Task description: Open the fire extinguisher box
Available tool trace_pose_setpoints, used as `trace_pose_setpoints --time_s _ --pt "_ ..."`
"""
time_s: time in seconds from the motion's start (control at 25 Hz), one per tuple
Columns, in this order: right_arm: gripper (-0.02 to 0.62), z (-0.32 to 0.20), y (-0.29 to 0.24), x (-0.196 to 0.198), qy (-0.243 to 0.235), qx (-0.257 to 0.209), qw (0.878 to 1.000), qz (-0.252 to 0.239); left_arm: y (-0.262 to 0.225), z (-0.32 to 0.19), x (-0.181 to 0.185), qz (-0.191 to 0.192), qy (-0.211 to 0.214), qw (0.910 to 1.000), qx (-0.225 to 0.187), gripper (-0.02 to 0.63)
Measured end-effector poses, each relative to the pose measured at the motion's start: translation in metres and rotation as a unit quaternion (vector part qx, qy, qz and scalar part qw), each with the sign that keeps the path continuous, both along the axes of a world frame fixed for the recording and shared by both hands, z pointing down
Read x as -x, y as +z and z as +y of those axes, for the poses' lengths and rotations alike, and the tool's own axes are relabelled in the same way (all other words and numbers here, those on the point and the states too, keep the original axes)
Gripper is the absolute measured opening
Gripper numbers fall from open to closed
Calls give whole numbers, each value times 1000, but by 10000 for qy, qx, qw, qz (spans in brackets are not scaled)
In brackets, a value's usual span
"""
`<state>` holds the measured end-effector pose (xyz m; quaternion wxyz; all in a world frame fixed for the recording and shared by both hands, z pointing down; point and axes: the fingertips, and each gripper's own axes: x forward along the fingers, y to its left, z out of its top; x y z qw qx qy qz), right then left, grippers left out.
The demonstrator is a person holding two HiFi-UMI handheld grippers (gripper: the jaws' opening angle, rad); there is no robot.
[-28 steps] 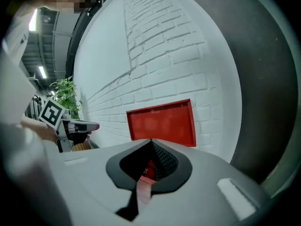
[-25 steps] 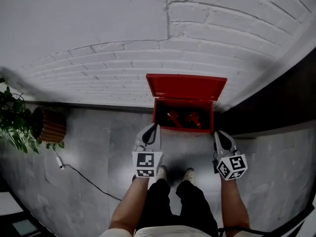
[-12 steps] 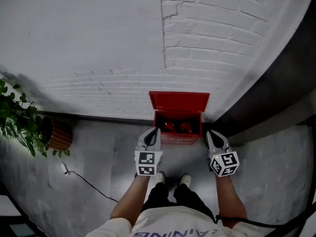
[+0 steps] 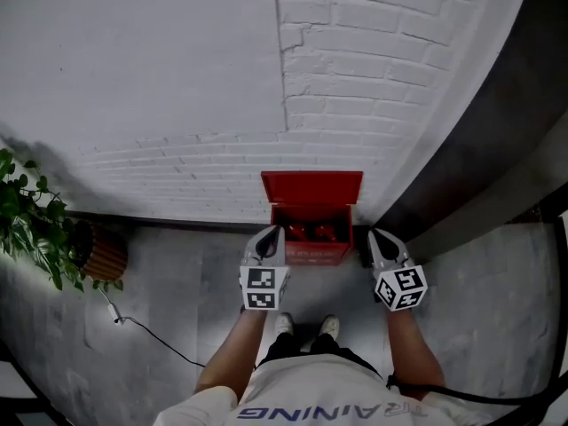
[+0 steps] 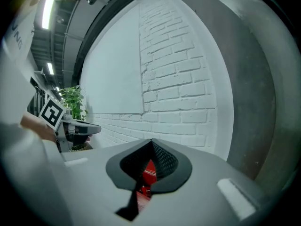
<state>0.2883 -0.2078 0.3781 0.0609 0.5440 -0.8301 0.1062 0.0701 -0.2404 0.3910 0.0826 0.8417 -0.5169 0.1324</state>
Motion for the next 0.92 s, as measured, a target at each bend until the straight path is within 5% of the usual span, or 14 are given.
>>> trace_pose_setpoints --time_s 0.92 --pt "2 -6 -5 6 -60 -41 9999 91 -3 0 7 24 -26 10000 -11 5"
